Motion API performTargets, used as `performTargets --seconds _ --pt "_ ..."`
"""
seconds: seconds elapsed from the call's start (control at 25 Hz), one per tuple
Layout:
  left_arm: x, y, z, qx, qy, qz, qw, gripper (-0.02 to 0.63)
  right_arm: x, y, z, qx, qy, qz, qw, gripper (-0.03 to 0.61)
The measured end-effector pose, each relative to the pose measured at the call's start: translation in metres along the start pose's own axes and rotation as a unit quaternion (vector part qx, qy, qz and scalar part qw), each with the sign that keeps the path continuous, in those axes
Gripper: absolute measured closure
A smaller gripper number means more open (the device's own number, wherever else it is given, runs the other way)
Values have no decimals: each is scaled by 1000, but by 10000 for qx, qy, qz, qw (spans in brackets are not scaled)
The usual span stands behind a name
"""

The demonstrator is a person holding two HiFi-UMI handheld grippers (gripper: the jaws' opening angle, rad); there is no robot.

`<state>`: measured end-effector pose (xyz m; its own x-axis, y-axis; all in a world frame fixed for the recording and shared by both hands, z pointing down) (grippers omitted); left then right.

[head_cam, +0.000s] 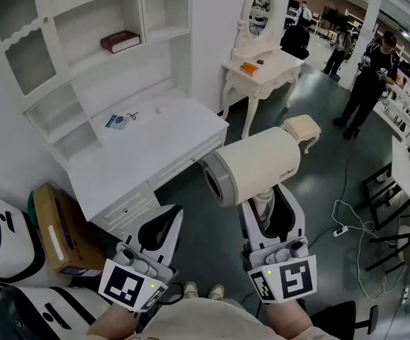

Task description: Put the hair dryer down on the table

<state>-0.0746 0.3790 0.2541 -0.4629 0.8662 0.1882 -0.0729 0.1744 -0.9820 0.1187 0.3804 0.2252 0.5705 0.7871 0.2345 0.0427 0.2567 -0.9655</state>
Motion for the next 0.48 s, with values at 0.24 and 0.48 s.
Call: performTargets --seconds 0.24,0.48 --pt "-3 1 -8 53 -61 -14 10000 600 6 2 -5 -28 -26 -14 10000 358" --pt "-7 1 -12 35 17 78 10000 600 12 1 -9 -174 -61 -62 9998 357"
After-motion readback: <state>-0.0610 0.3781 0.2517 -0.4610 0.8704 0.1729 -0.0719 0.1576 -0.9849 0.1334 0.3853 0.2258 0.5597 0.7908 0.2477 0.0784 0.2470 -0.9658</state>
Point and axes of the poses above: the fingertips, and each gripper's own axes: x backward along the fingers, z to its left, y out of its top, the point moved 6 cm from there along x, backward along the fingers, and after that the axes turned 15 degrees about y, right-handed, at the moved point
